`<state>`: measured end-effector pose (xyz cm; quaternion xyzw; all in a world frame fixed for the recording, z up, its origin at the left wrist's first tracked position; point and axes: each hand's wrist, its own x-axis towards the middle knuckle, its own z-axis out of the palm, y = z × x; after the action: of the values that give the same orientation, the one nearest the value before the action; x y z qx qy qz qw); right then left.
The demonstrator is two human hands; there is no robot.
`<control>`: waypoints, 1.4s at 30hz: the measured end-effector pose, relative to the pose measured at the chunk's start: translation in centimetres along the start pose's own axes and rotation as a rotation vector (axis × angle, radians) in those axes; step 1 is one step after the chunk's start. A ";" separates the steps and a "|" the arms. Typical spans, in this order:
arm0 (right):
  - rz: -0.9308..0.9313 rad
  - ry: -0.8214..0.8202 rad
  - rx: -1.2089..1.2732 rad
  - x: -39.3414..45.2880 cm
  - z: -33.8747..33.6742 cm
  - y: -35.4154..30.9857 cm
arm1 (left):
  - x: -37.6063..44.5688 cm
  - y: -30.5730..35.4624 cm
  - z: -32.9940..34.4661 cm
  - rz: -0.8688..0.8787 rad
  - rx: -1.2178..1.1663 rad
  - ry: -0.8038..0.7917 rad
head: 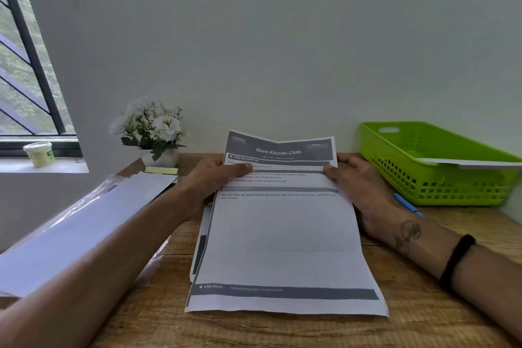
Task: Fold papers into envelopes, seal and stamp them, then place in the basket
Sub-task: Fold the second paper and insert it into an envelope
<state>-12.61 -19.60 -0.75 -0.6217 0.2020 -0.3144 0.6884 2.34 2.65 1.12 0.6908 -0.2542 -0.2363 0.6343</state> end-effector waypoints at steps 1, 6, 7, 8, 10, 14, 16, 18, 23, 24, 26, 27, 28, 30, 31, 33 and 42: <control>0.003 -0.005 0.007 0.0 0.0 0.0 | 0.1 0.0 -0.1 0.005 -0.002 -0.001; 0.010 -0.021 0.055 0.0 -0.1 0.0 | 0.7 -0.1 -0.7 0.034 -0.016 0.015; 0.008 -0.029 0.057 0.1 -0.1 0.0 | 0.8 -0.1 -0.7 0.039 -0.018 0.018; 0.004 -0.034 0.053 0.1 -0.1 0.1 | 0.9 -0.1 -0.7 0.048 -0.017 0.022; -0.001 -0.028 0.041 0.0 -0.1 0.0 | 1.0 -0.2 -0.6 0.075 0.000 0.046; 0.026 -0.031 0.051 0.0 -0.3 -0.3 | 0.8 0.0 -0.6 0.104 0.016 0.071; 0.058 -0.046 0.072 -0.1 -0.4 -0.4 | 0.6 0.3 -0.4 0.090 -0.017 0.079; 0.054 -0.053 0.085 -0.3 -0.4 -0.4 | 0.3 0.6 -0.3 0.060 -0.086 0.111; 0.051 -0.052 0.045 -0.3 -0.3 -0.4 | 0.4 0.8 -0.5 0.083 -0.045 0.139; 0.037 -0.046 0.014 -0.3 -0.2 -0.3 | 0.4 0.8 -0.5 0.086 0.012 0.173; -0.039 -0.020 -0.069 -0.1 -0.2 0.1 | 0.6 0.5 -0.4 0.149 0.152 0.266; -0.086 -0.043 -0.104 -0.2 -0.2 0.4 | 0.8 0.1 -0.5 0.221 0.238 0.298; -0.115 -0.077 -0.123 -0.4 -0.1 0.5 | 1.1 -0.5 -0.7 0.317 0.358 0.316; -0.135 -0.131 -0.151 -0.5 -0.2 0.6 | 1.2 -1.0 -1.2 0.512 0.779 0.316; -0.140 -0.151 -0.158 -0.6 -0.2 0.6 | 1.2 -1.2 -1.2 0.607 0.952 0.279; -0.148 -0.174 -0.173 -0.6 -0.1 0.7 | 1.0 -1.0 -0.4 0.683 1.042 0.180; -0.207 0.021 -0.202 0.0 -0.2 1.1 | 1.3 -0.3 -1.6 0.731 0.913 0.243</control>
<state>-12.55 -19.69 -1.87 -0.7020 0.1745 -0.3682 0.5841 4.41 3.03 0.94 0.7835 -0.4770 0.2111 0.3377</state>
